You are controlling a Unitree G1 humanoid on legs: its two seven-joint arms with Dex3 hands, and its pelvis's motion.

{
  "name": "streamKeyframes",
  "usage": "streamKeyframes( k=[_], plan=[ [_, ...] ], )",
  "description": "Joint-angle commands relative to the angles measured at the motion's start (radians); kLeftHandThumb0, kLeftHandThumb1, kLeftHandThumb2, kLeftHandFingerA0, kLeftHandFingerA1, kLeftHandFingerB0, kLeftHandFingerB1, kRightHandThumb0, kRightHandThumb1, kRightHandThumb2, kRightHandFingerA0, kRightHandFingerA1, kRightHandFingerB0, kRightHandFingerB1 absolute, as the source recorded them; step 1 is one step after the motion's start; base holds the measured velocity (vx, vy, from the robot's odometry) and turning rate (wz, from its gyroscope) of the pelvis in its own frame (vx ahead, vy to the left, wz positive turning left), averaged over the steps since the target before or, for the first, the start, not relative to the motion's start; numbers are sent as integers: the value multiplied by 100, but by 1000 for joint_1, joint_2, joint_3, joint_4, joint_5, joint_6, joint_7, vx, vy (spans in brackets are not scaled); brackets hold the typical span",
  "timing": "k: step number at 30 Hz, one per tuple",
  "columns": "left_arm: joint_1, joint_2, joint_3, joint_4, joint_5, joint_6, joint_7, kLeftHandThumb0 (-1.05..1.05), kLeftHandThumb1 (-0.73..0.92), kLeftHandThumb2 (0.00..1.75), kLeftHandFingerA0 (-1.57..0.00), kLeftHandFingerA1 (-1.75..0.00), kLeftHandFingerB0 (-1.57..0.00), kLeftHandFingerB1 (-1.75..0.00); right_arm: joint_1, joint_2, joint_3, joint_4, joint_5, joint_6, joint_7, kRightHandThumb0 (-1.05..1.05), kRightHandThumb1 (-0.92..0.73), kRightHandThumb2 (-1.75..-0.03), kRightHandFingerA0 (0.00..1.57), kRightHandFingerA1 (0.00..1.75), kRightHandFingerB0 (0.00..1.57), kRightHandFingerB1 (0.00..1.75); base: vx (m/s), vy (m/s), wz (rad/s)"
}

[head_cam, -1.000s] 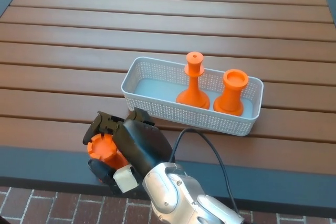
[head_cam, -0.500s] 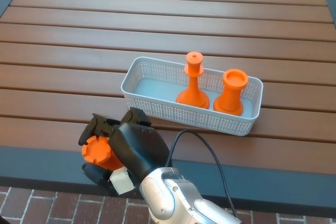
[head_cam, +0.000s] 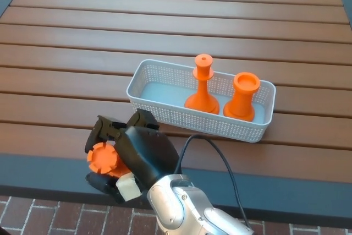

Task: Using the right hand to place 3 different shape and weight chess pieces into a small container

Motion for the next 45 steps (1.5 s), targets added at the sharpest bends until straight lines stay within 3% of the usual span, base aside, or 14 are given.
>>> streamKeyframes(
  k=[1,3,4,5,6,8,9,17,20,22,30,31,37,45],
  plan=[
    [32,-71,-11,48,21,-35,-1,-6,56,108,-103,-152,-93,-123,-79,322,-132,-29,64,-64,-131,-2,-54,-106,88,175,68,174,0,0,0],
    [31,-71,-11,49,22,-35,0,-6,56,108,-103,-152,-93,-123,-79,324,-136,-27,64,-65,-132,-2,-54,-106,88,175,68,174,0,0,0],
    [34,-67,-10,54,20,-46,-19,-5,58,108,-102,-152,-91,-125,-81,348,-199,-46,101,-79,-167,-9,-57,-110,82,152,80,159,0,0,0],
    [36,-65,-9,57,19,-50,-27,-5,58,108,-102,-152,-91,-125,-82,358,-227,-53,118,-85,-182,-9,-57,-110,82,152,80,159,0,0,0],
    [37,-66,-11,56,22,-50,-20,-5,58,107,-102,-151,-91,-126,-77,369,-244,-62,133,-87,-186,-22,-70,-91,94,124,75,154,0,0,0],
    [39,-67,-13,55,26,-50,-11,-5,58,107,-102,-151,-91,-126,-69,384,-270,-74,157,-90,-193,-22,-70,-91,94,124,75,154,0,0,0],
    [40,-70,-13,54,27,-47,-1,-7,56,108,-100,-151,-90,-122,-63,393,-289,-82,181,-124,-199,-16,-58,-112,95,174,79,160,0,0,0],
    [46,-77,-4,52,17,-36,11,-7,56,107,-102,-150,-93,-120,-55,405,-321,-101,233,-186,-207,-13,-54,-119,94,169,79,161,0,0,0],
    [59,-66,-14,63,32,-54,-2,-4,54,118,-101,-153,-90,-127,-41,431,-310,-133,254,-166,-192,-12,-47,-129,100,165,84,156,0,0,0],
    [52,-73,17,67,-10,-32,-41,-6,54,111,-104,-148,-94,-119,-42,458,-309,-148,275,-177,-192,-10,-42,-139,98,164,87,154,0,0,0],
    [50,-76,28,67,-13,-7,-26,-8,55,105,-104,-148,-94,-118,-80,476,-300,-189,277,-164,-205,-13,-42,-142,103,166,89,154,0,0,0],
    [50,-78,35,66,-23,-4,-40,-4,52,116,-102,-152,-93,-120,-82,482,-300,-199,279,-157,-207,-15,-43,-142,107,166,90,154,0,0,0],
    [53,-68,24,79,6,-18,-17,-6,51,116,-104,-147,-92,-123,-97,475,-286,-231,277,-161,-212,-17,-47,-133,96,169,83,158,0,0,0],
    [58,-75,63,81,-46,-2,-93,-2,50,122,-102,-153,-93,-122,-201,402,-291,-218,236,-201,-182,-13,-41,-144,91,173,81,160,0,0,0]
  ],
)
